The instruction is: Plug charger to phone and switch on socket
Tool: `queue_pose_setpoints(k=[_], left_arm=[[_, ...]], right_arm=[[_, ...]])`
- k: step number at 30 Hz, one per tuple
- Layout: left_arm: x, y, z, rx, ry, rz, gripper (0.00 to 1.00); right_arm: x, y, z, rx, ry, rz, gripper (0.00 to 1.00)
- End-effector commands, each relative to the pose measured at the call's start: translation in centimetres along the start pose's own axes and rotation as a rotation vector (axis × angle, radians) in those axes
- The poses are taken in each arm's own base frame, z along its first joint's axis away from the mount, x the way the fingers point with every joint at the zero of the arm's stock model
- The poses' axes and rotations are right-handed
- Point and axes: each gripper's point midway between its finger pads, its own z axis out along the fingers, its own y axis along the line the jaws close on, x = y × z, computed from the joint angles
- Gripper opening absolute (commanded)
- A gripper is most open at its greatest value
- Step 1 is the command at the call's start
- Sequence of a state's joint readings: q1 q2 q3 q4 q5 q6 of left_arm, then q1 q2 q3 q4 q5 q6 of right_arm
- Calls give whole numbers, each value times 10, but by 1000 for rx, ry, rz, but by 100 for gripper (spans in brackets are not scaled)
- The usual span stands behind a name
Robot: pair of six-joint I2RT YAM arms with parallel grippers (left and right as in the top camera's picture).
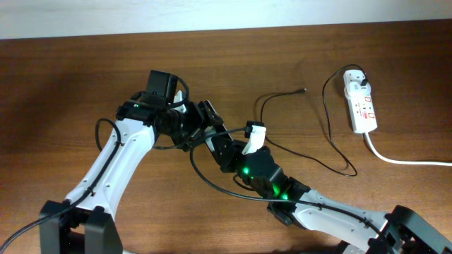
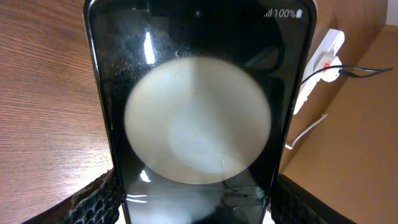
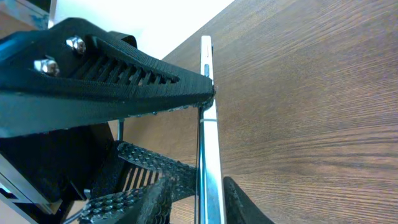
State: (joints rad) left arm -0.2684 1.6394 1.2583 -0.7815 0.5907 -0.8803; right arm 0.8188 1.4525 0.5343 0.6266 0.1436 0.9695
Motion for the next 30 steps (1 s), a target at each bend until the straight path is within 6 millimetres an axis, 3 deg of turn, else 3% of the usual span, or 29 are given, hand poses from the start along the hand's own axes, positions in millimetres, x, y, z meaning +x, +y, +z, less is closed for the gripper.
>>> queue_pose_setpoints(k=[1,4,6,9,14,15,19,21,23,26,28,30], left_arm=[[2,-3,0,12,11,-3,60],[3,-1,0,8,14,-7,61],[4,1,0,0,20,-13,69],[8,5,-1,-16,32,-29,99],[2,9,-12,-7,17,20,99],[2,12,-26,-5,0,74,99],[5,56,-107,-178,-211,145,99],[29,49,-141,-131,-320,242,99],[54,73,-157,-143,-435,255,99],[69,117,-125,-35,-520,86,99],[71,116,-98,103,-470,9,99],[75,106,-77,248,-353,-189,99]], right_arm=[[5,6,2,-18,30,-1,21],[7,4,2,-11,38,-3,11],[8,3,2,-4,41,-3,8],[7,3,2,-4,40,-3,5],[7,2,1,-1,42,-3,4],[5,1,-1,1,53,1,4],[-15,-5,-10,-95,191,68,4],[-22,-8,-17,-152,268,133,4],[-26,-10,-26,-199,348,241,4],[-24,-7,-33,-207,433,434,4],[-18,-3,-37,-190,491,579,4],[-9,3,-37,-169,526,667,4]])
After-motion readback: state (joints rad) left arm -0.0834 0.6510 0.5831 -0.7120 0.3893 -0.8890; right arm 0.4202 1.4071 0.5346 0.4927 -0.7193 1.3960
